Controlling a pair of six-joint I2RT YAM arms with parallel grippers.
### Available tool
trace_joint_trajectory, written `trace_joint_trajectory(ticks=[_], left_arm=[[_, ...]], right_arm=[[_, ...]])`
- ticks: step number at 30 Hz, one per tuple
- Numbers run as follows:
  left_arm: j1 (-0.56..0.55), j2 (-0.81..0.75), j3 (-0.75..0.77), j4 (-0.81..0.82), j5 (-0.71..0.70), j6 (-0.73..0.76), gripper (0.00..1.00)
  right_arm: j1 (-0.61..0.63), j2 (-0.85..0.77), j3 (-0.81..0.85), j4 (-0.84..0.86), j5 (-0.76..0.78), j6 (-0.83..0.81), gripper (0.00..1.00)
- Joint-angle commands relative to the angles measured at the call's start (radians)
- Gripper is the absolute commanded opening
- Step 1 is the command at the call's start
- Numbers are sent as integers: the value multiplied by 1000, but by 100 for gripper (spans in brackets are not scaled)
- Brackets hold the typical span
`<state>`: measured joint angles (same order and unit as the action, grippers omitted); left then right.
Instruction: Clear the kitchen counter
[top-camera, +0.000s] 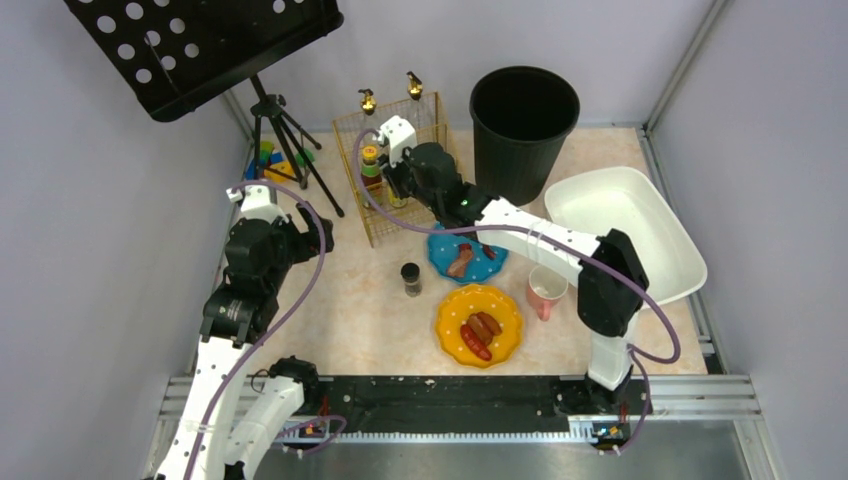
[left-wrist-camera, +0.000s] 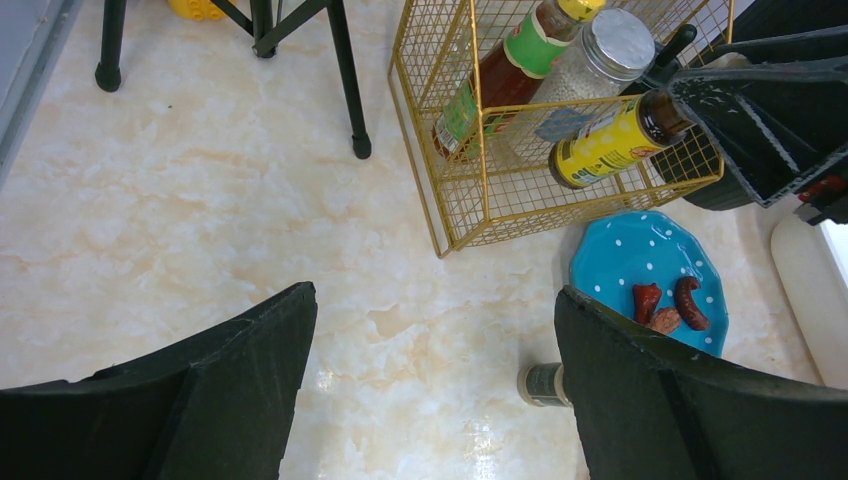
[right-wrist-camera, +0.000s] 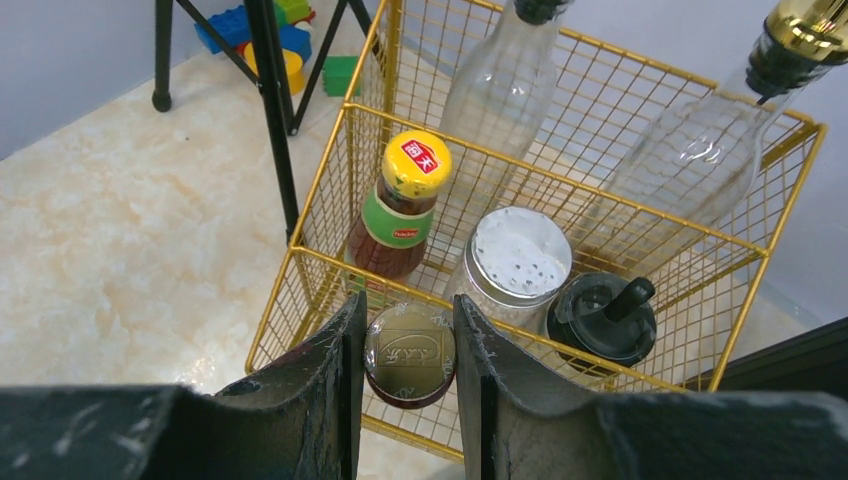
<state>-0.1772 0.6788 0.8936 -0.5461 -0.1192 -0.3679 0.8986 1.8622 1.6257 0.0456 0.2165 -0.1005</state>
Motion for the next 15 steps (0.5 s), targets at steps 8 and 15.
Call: trace_joint_trajectory(ticks=[8,15], left_arm=[[8,-1,7,33,12,0,93],[8,-3,6,34,15,0,93]], right_arm=[[-21,83,109,83,13,69,0],[-26,126,144,30,21,93,0]])
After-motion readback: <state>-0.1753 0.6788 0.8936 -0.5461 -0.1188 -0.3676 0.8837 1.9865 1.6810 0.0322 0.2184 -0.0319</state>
